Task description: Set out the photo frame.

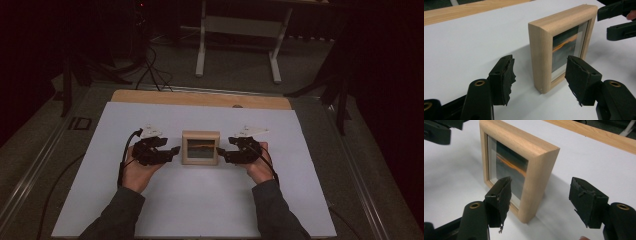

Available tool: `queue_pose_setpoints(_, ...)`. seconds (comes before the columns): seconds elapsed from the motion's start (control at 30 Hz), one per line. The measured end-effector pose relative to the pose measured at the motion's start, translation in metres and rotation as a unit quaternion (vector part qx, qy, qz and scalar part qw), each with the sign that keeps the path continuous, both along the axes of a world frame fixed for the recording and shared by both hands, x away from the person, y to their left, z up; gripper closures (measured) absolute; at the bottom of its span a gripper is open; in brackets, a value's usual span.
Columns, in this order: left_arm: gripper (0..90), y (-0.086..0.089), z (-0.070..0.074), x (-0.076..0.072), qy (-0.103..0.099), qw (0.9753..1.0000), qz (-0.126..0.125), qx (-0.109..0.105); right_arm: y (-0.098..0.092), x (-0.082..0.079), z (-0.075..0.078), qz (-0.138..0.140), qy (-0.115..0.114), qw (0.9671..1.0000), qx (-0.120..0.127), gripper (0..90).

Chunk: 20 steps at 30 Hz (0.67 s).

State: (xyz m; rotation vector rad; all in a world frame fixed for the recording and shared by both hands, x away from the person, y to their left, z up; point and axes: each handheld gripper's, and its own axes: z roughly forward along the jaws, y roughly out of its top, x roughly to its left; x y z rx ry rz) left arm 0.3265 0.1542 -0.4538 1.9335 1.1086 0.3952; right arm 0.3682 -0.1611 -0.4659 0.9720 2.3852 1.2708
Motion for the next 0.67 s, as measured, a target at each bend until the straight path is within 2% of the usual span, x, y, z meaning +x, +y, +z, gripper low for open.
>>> queue_pose_setpoints(0.33, 39.6, 0.022, -0.002, -0.019, 0.006, 0.9999, 0.007, 0.014, -0.014, -0.013, 0.001, -0.002, 0.004, 0.9999, -0.011, 32.6)
queue_pose_setpoints(0.53, 39.4, 0.04, -0.019, -0.029, 0.024, 0.9992, 0.023, 0.022, -0.026, -0.019, -0.004, -0.012, 0.012, 0.9998, -0.009, 32.3)
queue_pose_setpoints(0.57, 39.2, 0.046, -0.026, -0.033, 0.031, 0.9986, 0.032, 0.029, -0.03, -0.022, -0.007, -0.016, 0.017, 0.9997, -0.009, 31.9)
queue_pose_setpoints(0.67, 37.3, 0.052, -0.031, -0.035, 0.035, 0.9979, 0.042, 0.036, -0.036, -0.025, -0.011, -0.022, 0.02, 0.9995, -0.009, 31.1)
